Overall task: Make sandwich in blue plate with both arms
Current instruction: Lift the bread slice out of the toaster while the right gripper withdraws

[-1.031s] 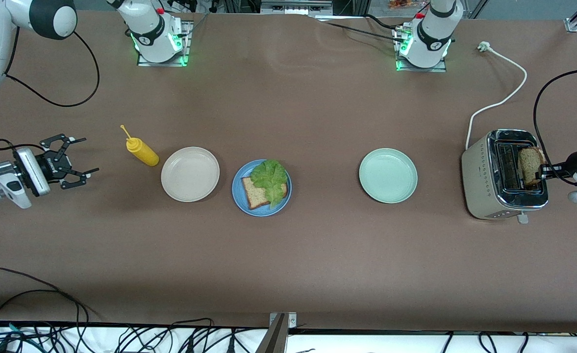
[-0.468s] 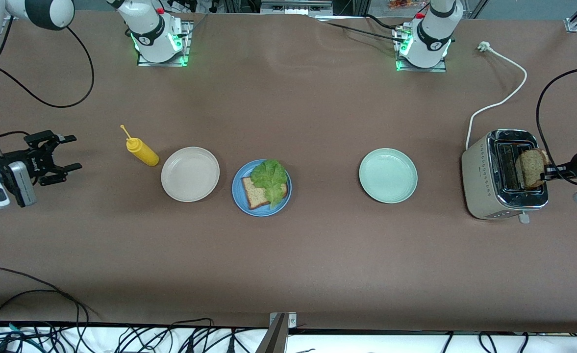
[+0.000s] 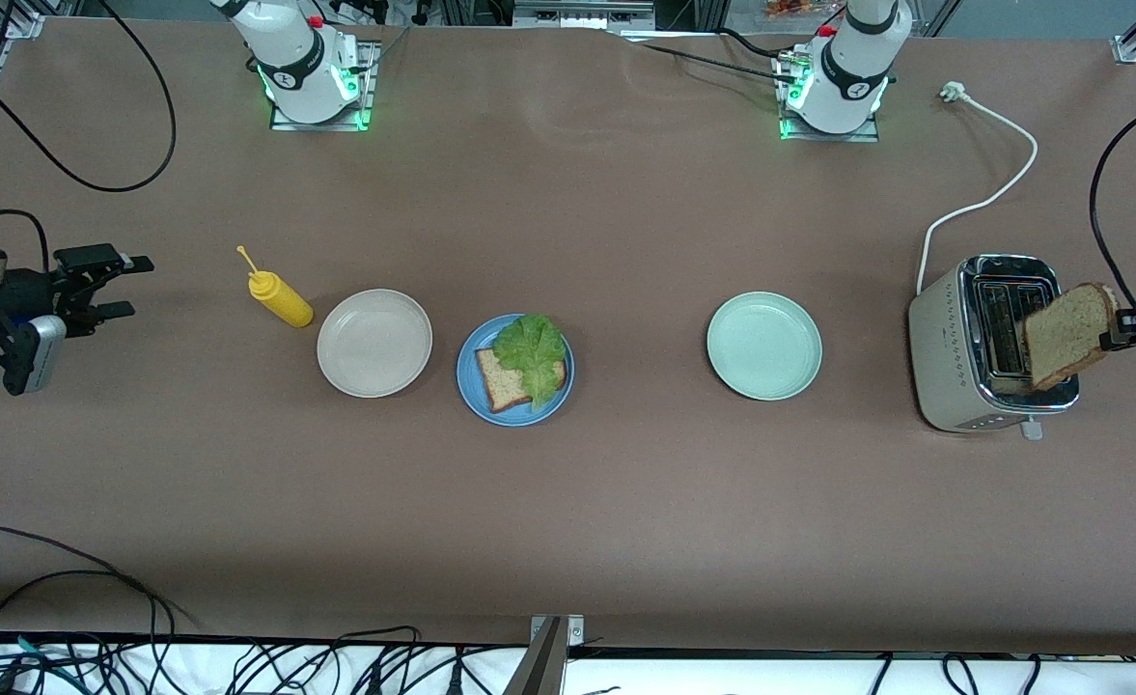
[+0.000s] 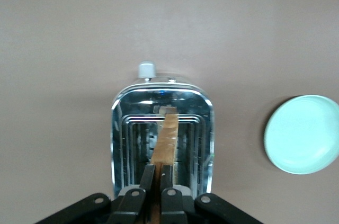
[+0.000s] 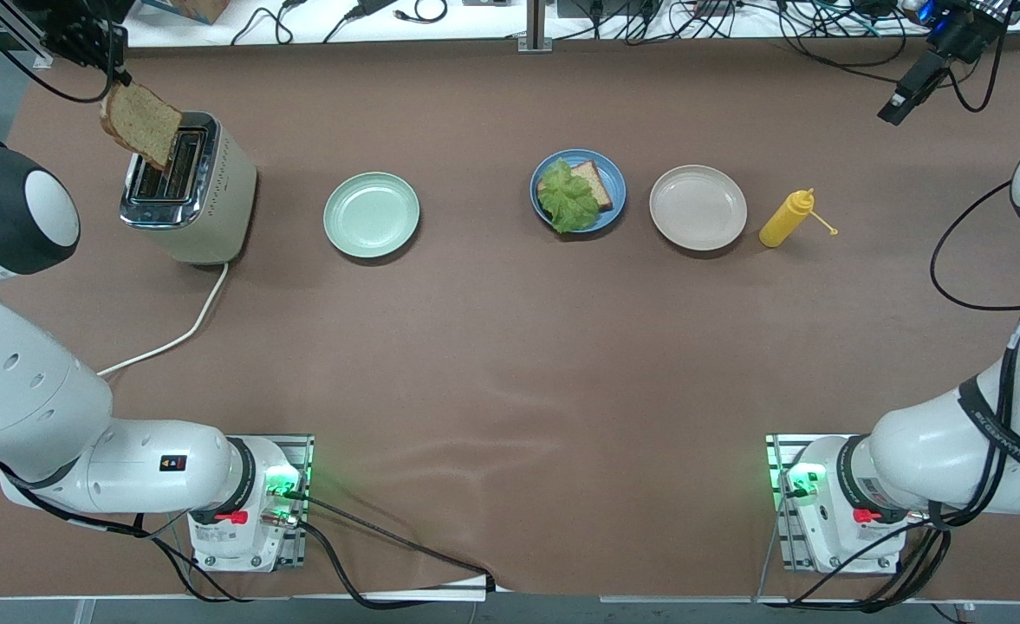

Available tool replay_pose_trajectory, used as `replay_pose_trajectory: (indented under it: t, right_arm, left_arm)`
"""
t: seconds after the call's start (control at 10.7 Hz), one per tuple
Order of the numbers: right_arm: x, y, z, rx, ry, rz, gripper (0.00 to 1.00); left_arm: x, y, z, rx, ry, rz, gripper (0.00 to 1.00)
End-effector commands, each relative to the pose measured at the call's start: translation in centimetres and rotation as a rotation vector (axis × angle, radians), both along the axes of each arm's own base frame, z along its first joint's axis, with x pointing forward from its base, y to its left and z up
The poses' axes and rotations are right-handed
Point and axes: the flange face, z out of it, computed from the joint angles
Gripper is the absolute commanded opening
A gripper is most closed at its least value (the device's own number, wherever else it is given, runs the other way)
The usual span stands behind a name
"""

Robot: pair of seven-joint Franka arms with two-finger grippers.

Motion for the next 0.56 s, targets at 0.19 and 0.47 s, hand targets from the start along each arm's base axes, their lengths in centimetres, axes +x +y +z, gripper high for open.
replay_pose_trajectory:
  t: [0.19, 0.47]
  right_arm:
    - [-4.0, 6.2, 4.5, -0.422, 0.018, -0.263, 1.0]
    - [-6.0, 11.4, 4.6, -0.664, -0.028, -0.457, 1.0]
  left_arm:
    - [-0.1, -3.8, 6.0, -0.157, -0.026, -0.044, 0.0]
    - [0.7, -10.1, 5.9, -0.271, 0.016, -0.036, 0.0]
